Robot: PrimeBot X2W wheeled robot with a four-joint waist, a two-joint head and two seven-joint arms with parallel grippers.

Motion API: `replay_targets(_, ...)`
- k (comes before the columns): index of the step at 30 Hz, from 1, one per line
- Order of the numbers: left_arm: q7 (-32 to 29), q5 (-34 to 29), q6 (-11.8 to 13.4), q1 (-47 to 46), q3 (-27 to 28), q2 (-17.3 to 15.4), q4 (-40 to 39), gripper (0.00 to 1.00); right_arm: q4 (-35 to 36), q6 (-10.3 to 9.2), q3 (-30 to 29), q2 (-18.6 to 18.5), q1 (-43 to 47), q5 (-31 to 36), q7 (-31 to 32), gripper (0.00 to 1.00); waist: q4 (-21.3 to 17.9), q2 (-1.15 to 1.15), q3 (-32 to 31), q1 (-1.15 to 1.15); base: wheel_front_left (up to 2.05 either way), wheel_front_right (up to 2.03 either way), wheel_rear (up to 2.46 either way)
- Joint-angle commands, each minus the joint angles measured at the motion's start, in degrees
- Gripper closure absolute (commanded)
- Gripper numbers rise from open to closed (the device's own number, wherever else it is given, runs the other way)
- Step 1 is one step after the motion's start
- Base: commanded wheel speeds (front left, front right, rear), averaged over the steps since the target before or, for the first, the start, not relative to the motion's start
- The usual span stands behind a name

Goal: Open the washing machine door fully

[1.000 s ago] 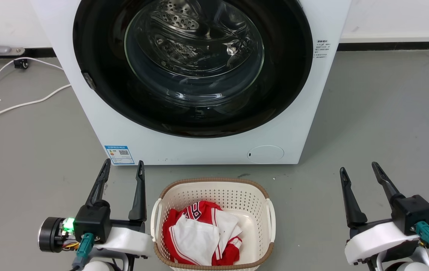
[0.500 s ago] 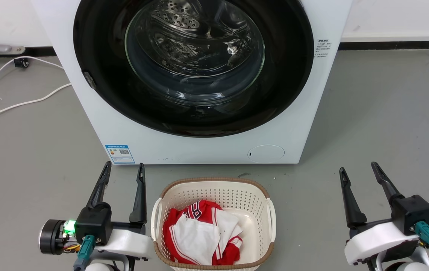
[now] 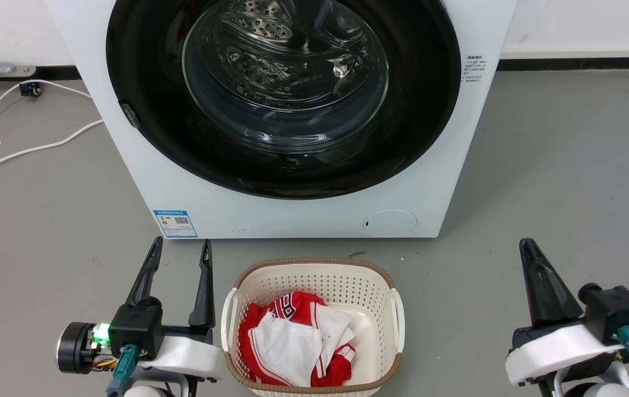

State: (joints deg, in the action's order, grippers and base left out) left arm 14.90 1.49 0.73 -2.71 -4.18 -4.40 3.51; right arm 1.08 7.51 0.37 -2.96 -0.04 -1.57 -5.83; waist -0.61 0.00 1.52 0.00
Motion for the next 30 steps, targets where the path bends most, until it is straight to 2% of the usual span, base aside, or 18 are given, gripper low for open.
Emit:
replay_targets(1,0.45,-0.37,0.02,0.22,0.13,0.23,-0.09,0.00,0.44,-0.04,-0.22,0.15,-0.70,-1.06,-0.66,1.00,-0.03,0.00,0.05,0.00,0.00,0.00,0.00)
replay_targets(3,0.45,-0.38,0.04,0.15,0.19,0.30,-0.15,0.00,0.72,-0.04,-0.99,0.12,-1.41,-5.04,-1.60,1.00,-0.08,0.00,0.15,0.00,0.00,0.00,0.00)
replay_targets(10,0.45,-0.40,0.35,-0.32,0.41,0.45,-0.22,0.00,-2.00,-0.03,-3.51,0.12,-5.69,-38.22,-2.96,1.00,-0.26,0.00,0.59,0.00,0.00,0.00,0.00)
replay_targets(14,0.45,-0.50,0.60,-1.11,0.59,0.54,-0.70,0.00,-4.81,-0.03,-5.64,0.12,-11.22,-56.13,-0.67,1.00,-0.43,0.00,1.80,0.00,0.00,0.00,0.00)
replay_targets(17,0.44,-0.57,0.43,-1.69,0.39,0.59,-0.89,0.00,-8.42,-0.02,-8.13,0.06,-16.76,-66.17,2.73,1.00,-0.35,0.00,2.93,0.00,0.00,0.00,0.00)
replay_targets(24,0.45,-0.56,0.44,-3.87,-0.27,0.83,-1.48,0.00,-18.85,-0.02,-14.09,-1.56,-31.73,-73.15,10.82,1.00,0.44,0.00,6.80,0.00,0.00,0.00,0.00)
replay_targets(30,0.43,-0.23,0.26,-6.72,-1.47,1.08,-2.28,0.00,-30.06,-0.02,-14.85,-6.97,-46.31,-72.41,18.26,1.00,1.68,0.00,11.07,0.00,0.00,0.00,0.00)
